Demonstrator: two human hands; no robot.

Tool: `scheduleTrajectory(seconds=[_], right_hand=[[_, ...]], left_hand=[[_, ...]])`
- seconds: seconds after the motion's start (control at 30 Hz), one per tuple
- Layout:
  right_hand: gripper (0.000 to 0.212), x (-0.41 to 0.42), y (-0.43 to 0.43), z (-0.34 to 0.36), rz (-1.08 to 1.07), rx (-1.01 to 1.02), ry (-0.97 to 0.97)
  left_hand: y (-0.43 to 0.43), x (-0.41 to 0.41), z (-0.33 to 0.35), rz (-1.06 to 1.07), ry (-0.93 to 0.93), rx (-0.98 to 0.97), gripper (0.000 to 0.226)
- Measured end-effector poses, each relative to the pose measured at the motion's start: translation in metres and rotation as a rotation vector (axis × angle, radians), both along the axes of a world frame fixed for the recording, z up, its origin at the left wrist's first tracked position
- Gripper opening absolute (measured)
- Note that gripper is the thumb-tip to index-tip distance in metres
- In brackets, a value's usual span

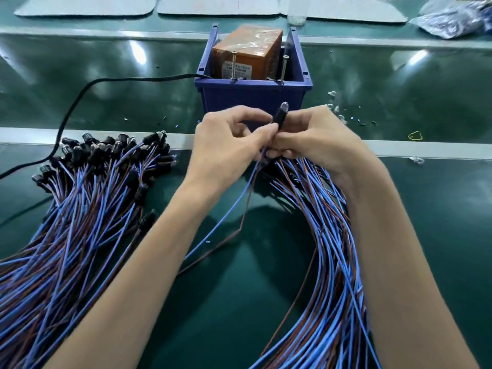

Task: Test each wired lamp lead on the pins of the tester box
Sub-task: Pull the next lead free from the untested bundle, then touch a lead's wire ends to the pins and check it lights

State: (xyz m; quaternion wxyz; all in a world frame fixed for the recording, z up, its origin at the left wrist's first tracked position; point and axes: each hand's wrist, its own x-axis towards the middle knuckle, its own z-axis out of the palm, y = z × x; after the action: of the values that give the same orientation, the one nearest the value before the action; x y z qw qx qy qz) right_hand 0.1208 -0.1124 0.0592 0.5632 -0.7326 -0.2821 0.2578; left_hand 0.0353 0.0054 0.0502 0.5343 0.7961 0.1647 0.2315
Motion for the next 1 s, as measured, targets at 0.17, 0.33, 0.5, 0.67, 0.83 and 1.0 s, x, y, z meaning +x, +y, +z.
scheduleTrajectory(seconds=[0.17,0.33,0.5,0.67,0.83,1.0], right_hand=[[0.011,0.003,0.001,0.004,-0.26,0.172,-0.027],[0.015,0.004,-0.003,0.013,-0.422,0.283,-0.1],[0.026,0.009,-0.005,0.016,-0.547,0.35,-0.054],[0.034,0.017,-0.006,0.013,-0.693,0.333,0.025],[0.032,0.029,-0.018,0.01,-0.85,0.226,-0.023],[0.024,0.026,-0.023,0.012,-0.709,0.428,0.058]], left_hand=[[-0.022,0.004,0.005,-0.068,0.124,-0.456,0.04],[-0.04,0.005,0.002,-0.174,0.317,-0.999,0.046],[-0.037,0.003,0.007,0.034,-0.055,-1.269,0.031],[-0.033,0.002,0.01,0.157,-0.234,-1.278,0.032],[-0.021,0.001,0.011,0.254,-0.324,-1.119,0.035],[-0.015,0.0,0.01,0.097,-0.047,-0.596,0.036]])
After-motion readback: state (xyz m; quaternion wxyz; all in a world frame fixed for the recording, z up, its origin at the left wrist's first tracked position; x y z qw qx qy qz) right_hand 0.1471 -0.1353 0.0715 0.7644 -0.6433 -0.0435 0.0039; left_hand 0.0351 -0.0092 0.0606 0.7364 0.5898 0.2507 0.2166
